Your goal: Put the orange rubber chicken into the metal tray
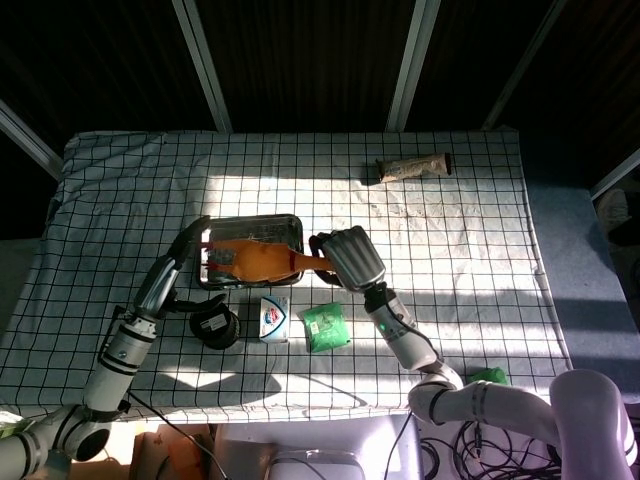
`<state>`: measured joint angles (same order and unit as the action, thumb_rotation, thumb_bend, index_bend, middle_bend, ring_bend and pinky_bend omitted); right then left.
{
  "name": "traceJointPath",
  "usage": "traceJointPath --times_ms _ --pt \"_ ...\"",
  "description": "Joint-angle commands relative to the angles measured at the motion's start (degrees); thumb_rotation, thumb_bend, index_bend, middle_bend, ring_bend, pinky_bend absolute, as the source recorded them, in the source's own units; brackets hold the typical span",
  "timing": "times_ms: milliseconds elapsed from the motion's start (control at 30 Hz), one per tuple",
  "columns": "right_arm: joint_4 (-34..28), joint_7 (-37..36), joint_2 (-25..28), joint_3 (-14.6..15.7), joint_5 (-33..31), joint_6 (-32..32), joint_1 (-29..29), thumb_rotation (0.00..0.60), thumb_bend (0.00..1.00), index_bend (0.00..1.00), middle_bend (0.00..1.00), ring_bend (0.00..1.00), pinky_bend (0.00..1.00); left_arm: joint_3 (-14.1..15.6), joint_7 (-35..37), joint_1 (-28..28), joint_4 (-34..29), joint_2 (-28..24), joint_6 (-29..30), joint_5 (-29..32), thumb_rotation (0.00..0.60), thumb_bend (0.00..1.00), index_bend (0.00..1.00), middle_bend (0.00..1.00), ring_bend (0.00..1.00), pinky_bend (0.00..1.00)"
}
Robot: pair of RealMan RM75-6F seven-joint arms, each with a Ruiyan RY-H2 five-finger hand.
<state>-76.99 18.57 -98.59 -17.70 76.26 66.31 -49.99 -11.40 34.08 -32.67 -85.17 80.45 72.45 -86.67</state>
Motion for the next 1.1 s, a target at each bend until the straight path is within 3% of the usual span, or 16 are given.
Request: traceJointPath --times_ms 33,200,333,433,667,867,933,1000,1067,1100 --pt "1.5 0.0 0.1 -0.4 -0.4 0.3 0.1 0.6 0.45 0.9 0.68 0.74 0.82 0.1 -2.0 1.2 -0.2 -2.2 1.4 -0.1 0.409 0.16 0.0 0.0 0.0 0.0" --pt "8.6 -3.1 -3.2 -1.4 -2.1 0.2 -0.3 0.6 0.45 0.9 0.68 0.74 0.81 -0.1 -5.7 4.5 2.2 -4.8 5.0 2.2 0.508 0.19 0.0 0.0 0.0 0.0" --pt "20.7 -11.1 -10.6 -2.2 -1.5 0.9 -2.2 0.6 0.45 0.9 0.68 0.73 0.79 1.0 -5.8 7.3 4.4 -6.1 6.6 3.2 0.548 0.2 0.0 0.0 0.0 0.0" --pt "33.1 -17.4 -18.1 -2.3 -1.1 -0.6 -5.1 0.6 0.45 0.88 0.68 0.71 0.76 1.9 -5.4 9.0 6.3 -6.3 7.5 3.4 0.557 0.21 0.0 0.0 0.0 0.0" --pt "55.5 -25.2 -30.6 -2.9 -0.5 -4.7 -12.5 0.6 0.45 0.83 0.68 0.64 0.69 2.6 -3.5 11.4 9.7 -6.5 9.2 3.6 0.572 0.21 0.0 0.0 0.0 0.0" --pt "56.3 -25.6 -31.4 -0.7 -2.5 -9.6 -14.4 0.6 0.45 0.74 0.66 0.51 0.57 2.5 -1.4 12.5 11.0 -7.0 9.4 4.0 0.579 0.22 0.0 0.0 0.0 0.0" --pt "55.7 -24.9 -31.4 0.2 -3.2 -10.3 -14.4 0.6 0.45 0.69 0.61 0.46 0.5 2.5 -1.0 12.8 11.4 -7.1 9.4 4.1 0.581 0.22 0.0 0.0 0.0 0.0" --pt "55.5 -23.8 -31.4 1.2 -4.2 -11.3 -14.5 0.6 0.42 0.57 0.53 0.38 0.42 2.5 -0.5 12.9 11.6 -7.1 9.2 4.1 0.581 0.22 0.0 0.0 0.0 0.0" --pt "55.5 -22.2 -31.4 1.5 -5.7 -12.9 -14.7 0.6 0.37 0.37 0.39 0.27 0.31 2.5 -0.1 13.0 11.7 -7.2 9.0 4.0 0.583 0.22 0.0 0.0 0.0 0.0" --pt "55.5 -21.5 -31.4 1.6 -6.4 -13.7 -14.7 0.6 0.32 0.19 0.27 0.17 0.23 2.5 0.0 13.0 11.7 -7.1 9.0 3.9 0.583 0.22 0.0 0.0 0.0 0.0"
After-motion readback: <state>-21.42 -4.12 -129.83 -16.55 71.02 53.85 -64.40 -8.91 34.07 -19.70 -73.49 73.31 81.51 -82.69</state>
